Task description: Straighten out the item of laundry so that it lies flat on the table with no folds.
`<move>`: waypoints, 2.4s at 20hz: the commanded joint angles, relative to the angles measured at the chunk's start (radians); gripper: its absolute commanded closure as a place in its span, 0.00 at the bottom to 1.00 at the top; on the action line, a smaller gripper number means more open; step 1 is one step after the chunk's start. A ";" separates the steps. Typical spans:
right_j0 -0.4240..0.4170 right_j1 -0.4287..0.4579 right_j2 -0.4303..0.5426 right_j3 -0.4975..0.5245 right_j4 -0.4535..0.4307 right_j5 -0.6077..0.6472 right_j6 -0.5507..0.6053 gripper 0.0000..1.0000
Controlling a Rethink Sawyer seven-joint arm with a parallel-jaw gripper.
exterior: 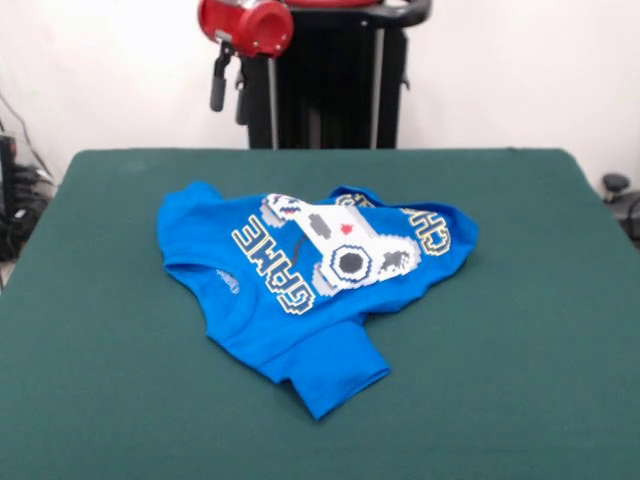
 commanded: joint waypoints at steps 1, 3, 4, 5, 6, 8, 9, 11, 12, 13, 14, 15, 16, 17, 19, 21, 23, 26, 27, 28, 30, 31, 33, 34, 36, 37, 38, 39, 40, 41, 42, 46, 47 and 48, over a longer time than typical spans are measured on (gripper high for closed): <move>0.126 0.106 -0.092 -0.153 -0.030 0.329 0.012 0.00; 0.171 0.208 -0.106 -0.209 0.010 0.266 0.069 0.00; 0.177 0.244 -0.091 -0.229 0.024 0.243 0.086 0.00; 0.194 0.280 -0.091 -0.261 0.033 0.228 0.098 0.00; 0.195 0.306 -0.071 -0.271 0.049 0.210 0.113 0.00; 0.190 0.366 -0.032 -0.298 0.070 0.155 0.130 0.00; 0.193 0.390 -0.019 -0.308 0.088 0.157 0.144 0.00; 0.195 0.424 0.008 -0.321 0.106 0.134 0.154 0.00; 0.205 0.435 0.010 -0.329 0.114 0.131 0.159 0.00; 0.222 0.439 0.001 -0.336 0.125 0.137 0.169 0.00; 0.243 0.447 -0.009 -0.345 0.138 0.138 0.179 0.00; 0.259 0.450 -0.011 -0.351 0.153 0.149 0.187 0.00; 0.271 0.450 -0.009 -0.357 0.167 0.164 0.192 0.00; 0.283 0.446 -0.008 -0.363 0.178 0.187 0.194 0.00; 0.298 0.437 -0.003 -0.368 0.200 0.228 0.194 0.00; 0.311 0.418 0.000 -0.366 0.219 0.274 0.193 0.00; 0.331 0.396 -0.010 -0.356 0.235 0.309 0.198 0.00; 0.361 0.362 -0.035 -0.338 0.252 0.356 0.205 0.00; 0.366 0.354 -0.038 -0.331 0.256 0.364 0.206 0.00; 0.374 0.345 -0.045 -0.325 0.260 0.373 0.208 0.00; 0.391 0.331 -0.061 -0.316 0.266 0.383 0.211 0.00; 0.404 0.332 -0.074 -0.315 0.266 0.378 0.217 0.00; 0.409 0.341 -0.075 -0.306 0.273 0.354 0.221 0.00; 0.406 0.350 -0.068 -0.302 0.276 0.336 0.220 0.00; 0.406 0.376 -0.062 -0.303 0.282 0.302 0.220 0.00; 0.405 0.388 -0.058 -0.305 0.285 0.289 0.218 0.00; 0.404 0.398 -0.053 -0.302 0.288 0.273 0.216 0.00; 0.407 0.410 -0.052 -0.299 0.290 0.253 0.216 0.00; 0.409 0.423 -0.050 -0.296 0.293 0.232 0.219 0.00; 0.414 0.432 -0.054 -0.296 0.294 0.217 0.223 0.00; 0.419 0.441 -0.058 -0.297 0.296 0.202 0.227 0.00; 0.425 0.491 -0.057 -0.297 0.297 0.128 0.236 0.00; 0.427 0.499 -0.058 -0.297 0.296 0.116 0.237 0.00; 0.427 0.516 -0.055 -0.294 0.294 0.094 0.240 0.00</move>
